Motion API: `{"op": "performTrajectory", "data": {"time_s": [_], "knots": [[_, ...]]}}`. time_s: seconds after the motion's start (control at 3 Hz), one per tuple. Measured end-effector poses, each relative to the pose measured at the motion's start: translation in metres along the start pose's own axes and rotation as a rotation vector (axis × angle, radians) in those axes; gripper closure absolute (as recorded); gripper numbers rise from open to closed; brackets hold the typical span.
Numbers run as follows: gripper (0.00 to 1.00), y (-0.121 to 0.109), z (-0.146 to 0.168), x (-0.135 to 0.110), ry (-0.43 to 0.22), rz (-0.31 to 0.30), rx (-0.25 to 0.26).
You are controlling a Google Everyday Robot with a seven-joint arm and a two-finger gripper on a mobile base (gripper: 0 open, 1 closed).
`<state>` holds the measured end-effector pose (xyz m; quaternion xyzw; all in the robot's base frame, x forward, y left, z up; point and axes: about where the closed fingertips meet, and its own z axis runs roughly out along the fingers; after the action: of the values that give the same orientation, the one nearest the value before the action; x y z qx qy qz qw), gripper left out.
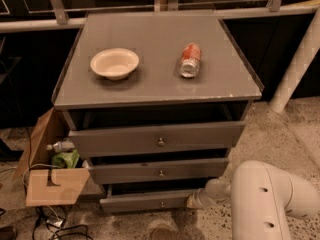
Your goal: Close bottom drawer
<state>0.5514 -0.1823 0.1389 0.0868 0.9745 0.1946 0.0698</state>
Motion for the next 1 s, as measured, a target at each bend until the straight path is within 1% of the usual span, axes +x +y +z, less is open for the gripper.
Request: {"op": "performTrajectory", "data": {"time_s": [0.33,0.67,1.0], "knots": [[1.0,0.013,0.019,-0.016,-0.013,-0.016,-0.02],[1.0,0.017,0.023,-0.018,-0.016,-0.022,-0.025],[1.0,0.038,0.039,-0.037,-0.038,-0.051,-0.044]]}}
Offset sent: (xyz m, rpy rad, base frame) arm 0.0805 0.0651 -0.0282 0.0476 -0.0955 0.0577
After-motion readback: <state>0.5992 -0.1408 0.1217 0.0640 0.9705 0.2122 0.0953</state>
